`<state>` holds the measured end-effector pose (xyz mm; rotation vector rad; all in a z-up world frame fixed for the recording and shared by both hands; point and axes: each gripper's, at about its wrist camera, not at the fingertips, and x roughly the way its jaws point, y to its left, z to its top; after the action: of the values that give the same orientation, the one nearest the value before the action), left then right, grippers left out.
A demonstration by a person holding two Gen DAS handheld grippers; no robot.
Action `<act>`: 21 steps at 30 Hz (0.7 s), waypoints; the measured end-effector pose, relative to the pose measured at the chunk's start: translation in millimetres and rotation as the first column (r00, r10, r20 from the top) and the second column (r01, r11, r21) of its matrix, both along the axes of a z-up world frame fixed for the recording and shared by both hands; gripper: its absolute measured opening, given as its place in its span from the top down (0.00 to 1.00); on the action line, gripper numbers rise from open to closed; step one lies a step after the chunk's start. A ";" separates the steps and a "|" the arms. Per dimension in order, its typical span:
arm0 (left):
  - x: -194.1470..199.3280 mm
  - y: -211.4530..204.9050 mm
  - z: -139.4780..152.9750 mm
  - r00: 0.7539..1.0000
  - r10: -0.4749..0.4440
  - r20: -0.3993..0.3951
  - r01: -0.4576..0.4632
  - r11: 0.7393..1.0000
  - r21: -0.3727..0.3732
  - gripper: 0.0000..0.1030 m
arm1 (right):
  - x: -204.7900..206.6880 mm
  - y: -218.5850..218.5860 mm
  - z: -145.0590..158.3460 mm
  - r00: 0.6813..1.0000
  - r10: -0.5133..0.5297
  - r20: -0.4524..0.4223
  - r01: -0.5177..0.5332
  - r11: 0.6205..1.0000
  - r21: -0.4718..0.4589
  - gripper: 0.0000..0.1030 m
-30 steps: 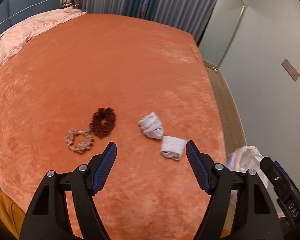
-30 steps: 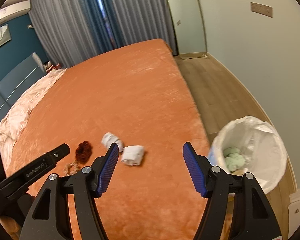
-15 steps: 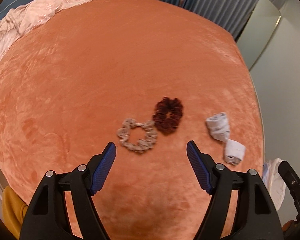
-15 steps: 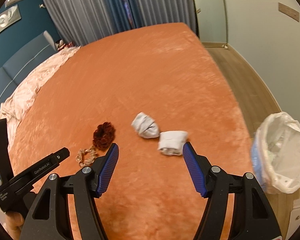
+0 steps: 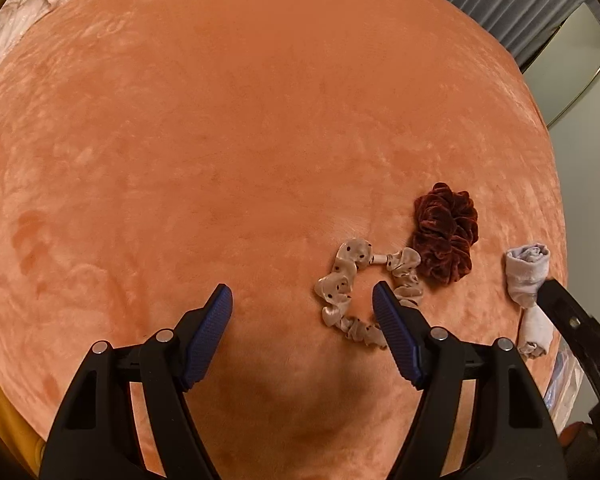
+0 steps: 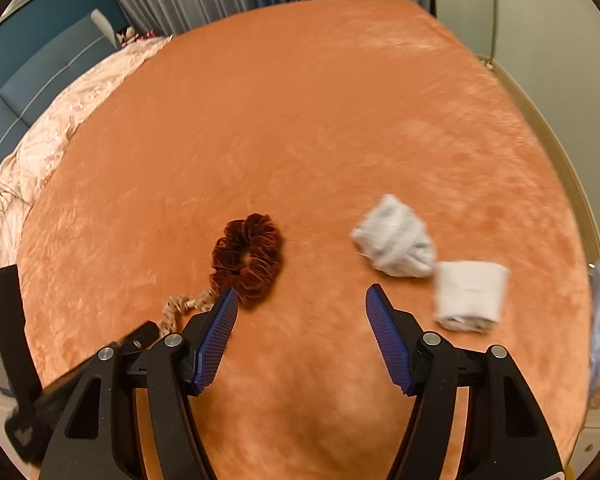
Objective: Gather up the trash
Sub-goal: 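Grasp the beige scrunchie with the left gripper while the right gripper grasps the dark red scrunchie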
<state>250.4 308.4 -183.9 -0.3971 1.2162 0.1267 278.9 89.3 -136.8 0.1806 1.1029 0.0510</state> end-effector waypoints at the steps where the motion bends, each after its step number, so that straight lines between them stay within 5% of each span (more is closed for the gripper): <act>1: 2.3 -0.5 -3.5 1.000 -0.001 -0.005 0.001 1.000 -0.004 0.37 | 8.5 5.7 -7.5 1.000 0.004 -0.012 -0.004 1.000 -0.006 0.38; 9: 11.4 -6.4 -19.1 1.000 -0.010 -0.011 0.010 1.000 0.003 0.54 | 46.7 28.5 -53.2 0.991 0.024 -0.130 -0.023 1.000 0.008 0.58; 15: 16.5 -10.7 -19.8 0.999 -0.036 -0.003 0.036 0.999 -0.005 0.91 | 48.2 33.2 -69.0 0.985 0.051 -0.164 -0.043 0.998 0.054 0.84; 21: 12.9 -25.7 -5.2 0.998 -0.063 0.013 0.063 0.998 0.010 0.94 | 31.2 27.4 -46.4 0.989 0.084 -0.119 -0.077 0.995 0.058 0.89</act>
<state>263.3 282.8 -189.1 -0.3502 1.2136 0.0756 310.1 116.7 -183.2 0.1890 1.2310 0.1434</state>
